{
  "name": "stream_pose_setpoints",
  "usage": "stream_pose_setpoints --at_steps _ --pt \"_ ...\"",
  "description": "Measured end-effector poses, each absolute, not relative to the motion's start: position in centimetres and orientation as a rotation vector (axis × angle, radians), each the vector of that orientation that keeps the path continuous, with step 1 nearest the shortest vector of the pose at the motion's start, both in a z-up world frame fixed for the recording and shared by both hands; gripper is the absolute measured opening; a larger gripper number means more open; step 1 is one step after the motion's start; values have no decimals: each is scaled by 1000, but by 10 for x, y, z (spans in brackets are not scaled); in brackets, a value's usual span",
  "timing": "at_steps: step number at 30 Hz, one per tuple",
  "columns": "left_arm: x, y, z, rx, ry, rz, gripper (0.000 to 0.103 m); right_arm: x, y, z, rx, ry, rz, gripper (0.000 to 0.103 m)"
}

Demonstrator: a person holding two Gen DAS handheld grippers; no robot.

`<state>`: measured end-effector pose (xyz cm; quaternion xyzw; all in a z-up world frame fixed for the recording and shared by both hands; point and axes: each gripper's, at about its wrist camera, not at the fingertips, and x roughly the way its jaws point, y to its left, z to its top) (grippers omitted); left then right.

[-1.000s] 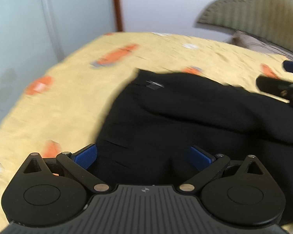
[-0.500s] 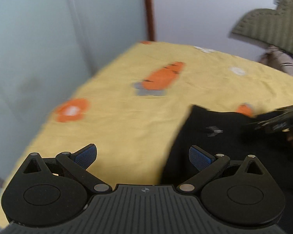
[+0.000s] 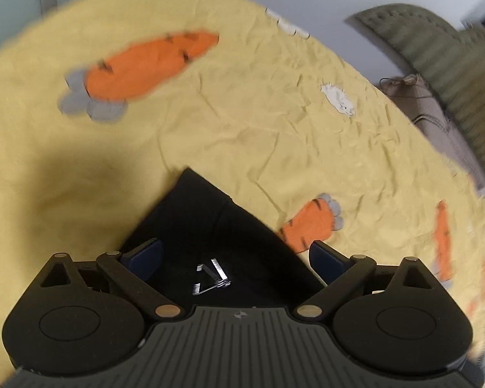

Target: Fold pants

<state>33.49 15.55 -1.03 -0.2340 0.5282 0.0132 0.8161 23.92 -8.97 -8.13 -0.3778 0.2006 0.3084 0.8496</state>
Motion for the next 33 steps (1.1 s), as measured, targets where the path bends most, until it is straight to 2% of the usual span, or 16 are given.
stream_pose_setpoints --at_steps 5,6,7,8,9,10,19,23,28,29,30,31,32,33 --pt "342 174 -36 -748 1194 -9 89 198 -81 -85 -931 274 584 9" --pt "341 176 -36 -754 1186 -4 78 192 -79 -85 -956 254 576 9" --pt "339 176 -35 -751 1177 2 58 186 -78 -86 -982 246 570 9" --pt "335 177 -32 -740 1171 9 46 183 -77 -87 -998 243 567 9" --pt "329 177 -30 -744 1161 -13 12 179 -77 -86 -1002 236 563 9" --pt "323 178 -29 -763 1158 -44 3 176 -78 -83 -988 237 564 9" --pt "195 168 26 -558 927 -65 3 142 -95 -36 -846 325 592 10" --pt "132 167 32 -520 875 -69 3 113 -119 -20 -806 389 583 26" --pt "69 177 17 -530 891 -52 3 85 -146 11 -563 521 563 28" --pt "62 180 12 -545 901 -39 3 81 -149 15 -519 543 570 37" --pt "56 186 5 -577 917 -23 3 71 -150 16 -502 556 587 59" --pt "53 192 -1 -597 931 -16 3 58 -137 13 -516 533 579 70" --pt "53 197 -6 -616 943 -7 3 42 -136 12 -542 500 563 77" --pt "54 201 -10 -642 952 5 3 31 -136 10 -575 472 562 77"
